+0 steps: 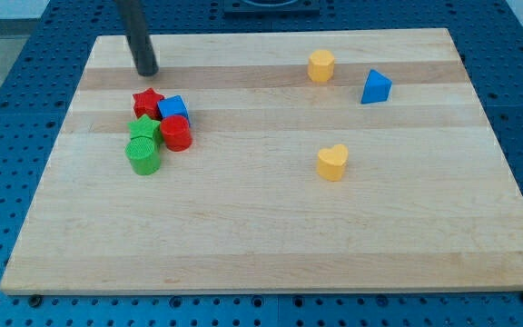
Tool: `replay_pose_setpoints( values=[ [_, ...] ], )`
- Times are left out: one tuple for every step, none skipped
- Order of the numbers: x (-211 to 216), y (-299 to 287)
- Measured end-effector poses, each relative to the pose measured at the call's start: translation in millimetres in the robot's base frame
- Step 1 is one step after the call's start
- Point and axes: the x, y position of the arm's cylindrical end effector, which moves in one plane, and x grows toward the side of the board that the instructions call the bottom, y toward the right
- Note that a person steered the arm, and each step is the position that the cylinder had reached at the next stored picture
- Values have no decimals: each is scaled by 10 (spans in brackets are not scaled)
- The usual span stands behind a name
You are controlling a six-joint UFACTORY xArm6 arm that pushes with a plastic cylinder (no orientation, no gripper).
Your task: Slide the red star along with the group pf blocks towards center
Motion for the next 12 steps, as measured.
replay_pose_setpoints(
  values=[
    [75,-34],
    [82,3],
    [145,93],
    [145,93],
    [257,95],
    [564,97],
    [740,97],
    [886,124],
    [998,400],
    [983,488],
    [932,494],
    [930,664]
  ],
)
